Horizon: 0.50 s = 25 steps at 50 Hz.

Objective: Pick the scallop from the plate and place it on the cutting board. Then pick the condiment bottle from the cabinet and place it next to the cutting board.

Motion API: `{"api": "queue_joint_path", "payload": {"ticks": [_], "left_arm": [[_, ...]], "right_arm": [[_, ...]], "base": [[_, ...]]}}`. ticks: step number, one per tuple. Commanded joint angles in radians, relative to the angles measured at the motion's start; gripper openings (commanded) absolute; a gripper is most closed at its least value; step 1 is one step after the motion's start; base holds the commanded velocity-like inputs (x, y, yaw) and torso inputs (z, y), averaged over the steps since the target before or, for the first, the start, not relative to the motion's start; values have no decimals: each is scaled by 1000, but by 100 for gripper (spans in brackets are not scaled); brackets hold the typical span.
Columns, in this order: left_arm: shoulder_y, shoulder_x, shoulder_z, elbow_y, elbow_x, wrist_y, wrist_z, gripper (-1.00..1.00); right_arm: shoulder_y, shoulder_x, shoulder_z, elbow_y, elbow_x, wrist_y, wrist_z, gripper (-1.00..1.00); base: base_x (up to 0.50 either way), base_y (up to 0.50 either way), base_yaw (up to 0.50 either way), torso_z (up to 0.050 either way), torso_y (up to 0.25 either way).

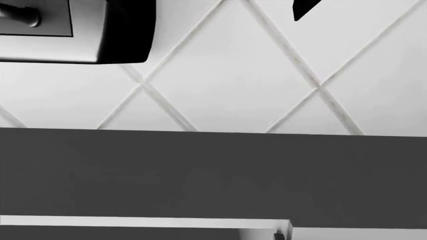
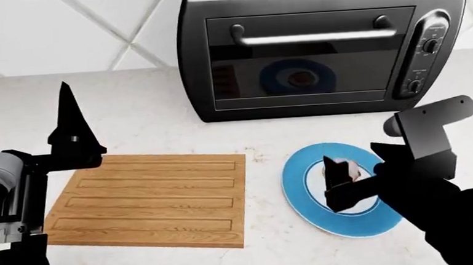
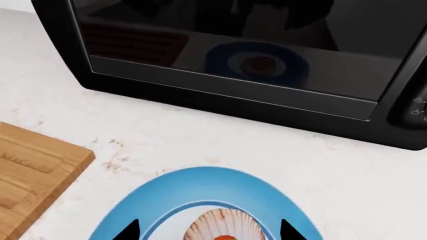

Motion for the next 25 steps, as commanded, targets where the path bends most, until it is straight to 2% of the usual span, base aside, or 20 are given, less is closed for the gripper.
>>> {"api": "queue_joint_path", "payload": {"ticks": [1, 25], "left_arm": [[5, -2, 4, 1, 5, 5, -2, 100], [5, -6, 15, -1, 4, 8, -5, 100]], "right_arm": [[-25, 30, -50, 9, -42, -50, -34, 100], [-37, 55, -139, 51, -158, -133, -113, 100]], "base": [[0, 0, 0, 0, 0], [0, 0, 0, 0, 0]]}}
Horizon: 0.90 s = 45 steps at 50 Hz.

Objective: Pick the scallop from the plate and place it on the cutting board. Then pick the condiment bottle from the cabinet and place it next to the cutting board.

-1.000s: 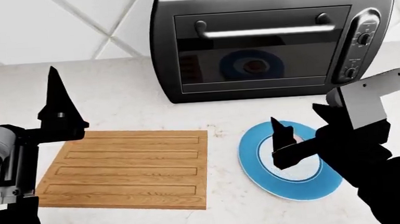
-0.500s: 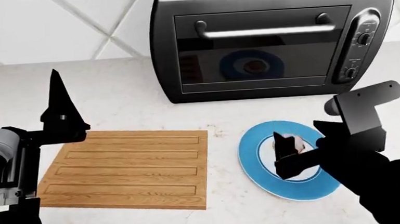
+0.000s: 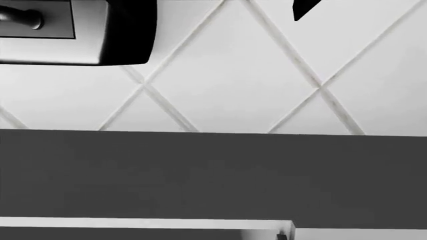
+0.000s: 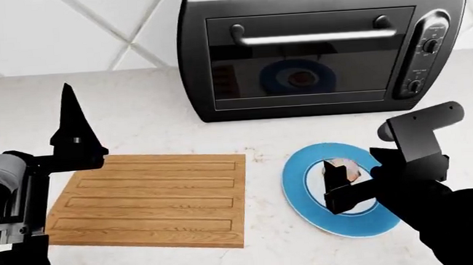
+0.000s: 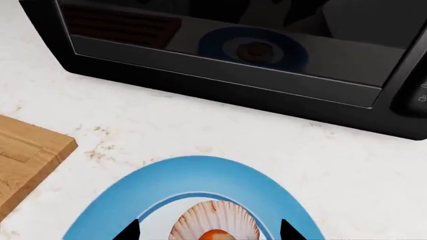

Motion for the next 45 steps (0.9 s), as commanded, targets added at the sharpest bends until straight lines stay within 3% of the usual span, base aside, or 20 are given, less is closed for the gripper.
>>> {"api": "queue_joint_path", "payload": {"ticks": [1, 45], "left_arm": [[0, -2, 7, -2, 1, 2, 0, 100], [2, -10, 15, -10, -1, 14, -6, 100]], "right_arm": [[-7, 8, -39, 22, -42, -34, -30, 100], [5, 12, -100, 75, -56, -63, -33, 100]], "base": [[0, 0, 0, 0, 0], [0, 0, 0, 0, 0]]}}
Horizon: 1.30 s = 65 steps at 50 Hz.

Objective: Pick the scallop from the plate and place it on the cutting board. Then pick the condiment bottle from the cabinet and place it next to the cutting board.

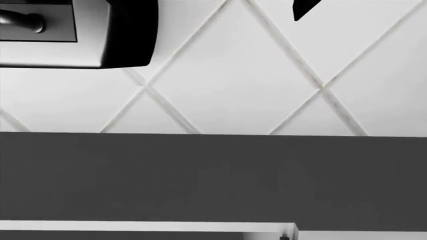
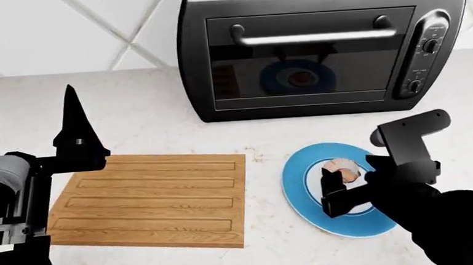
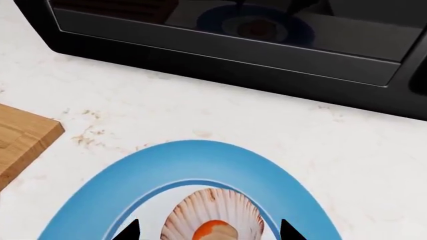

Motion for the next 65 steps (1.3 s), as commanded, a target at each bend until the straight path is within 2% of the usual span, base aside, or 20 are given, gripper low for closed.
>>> {"api": "queue_joint_path", "payload": {"ticks": [1, 65], "left_arm": [[-2, -1, 4, -4, -1, 3, -1, 100], [12, -10, 17, -15, -8, 24, -2, 100]], "right_arm": [[20, -2, -20, 19, 0, 1, 1, 100], [25, 11, -103, 98, -35, -44, -30, 100]], "base": [[0, 0, 0, 0, 0], [0, 0, 0, 0, 0]]}}
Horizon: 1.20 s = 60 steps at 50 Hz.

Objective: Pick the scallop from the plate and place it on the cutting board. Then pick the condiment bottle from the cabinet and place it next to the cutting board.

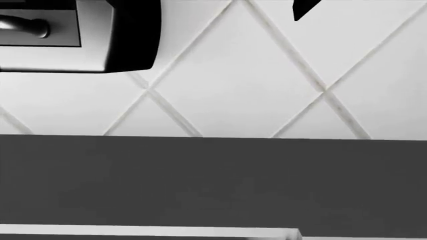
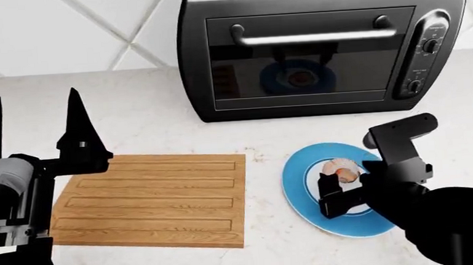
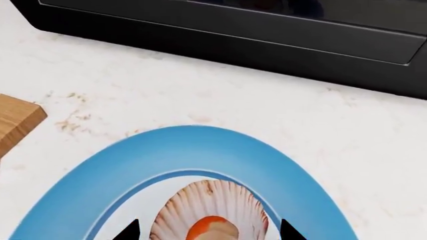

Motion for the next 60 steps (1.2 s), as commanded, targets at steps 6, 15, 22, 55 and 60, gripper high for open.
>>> {"api": "queue_joint_path", "payload": {"ticks": [6, 15, 22, 55, 60], "left_arm": [[4, 0, 3, -7, -2, 8, 0, 100], [7, -2, 5, -9, -3, 12, 2, 100], [7, -2, 5, -11, -5, 14, 0, 100], [9, -7, 11, -12, -5, 20, -7, 100], [8, -9, 11, -10, -6, 19, -9, 100]], "right_arm": [[3, -2, -27, 18, -11, -10, -10, 100], [7, 0, -38, 25, -14, -14, -15, 100], [8, 4, -47, 32, -24, -21, -17, 100], [1, 26, -69, 0, -35, -42, -10, -100], [5, 27, -73, -2, -38, -43, -8, -100]], "base": [[0, 0, 0, 0, 0], [0, 0, 0, 0, 0], [0, 0, 0, 0, 0], [0, 0, 0, 0, 0], [0, 0, 0, 0, 0]]}}
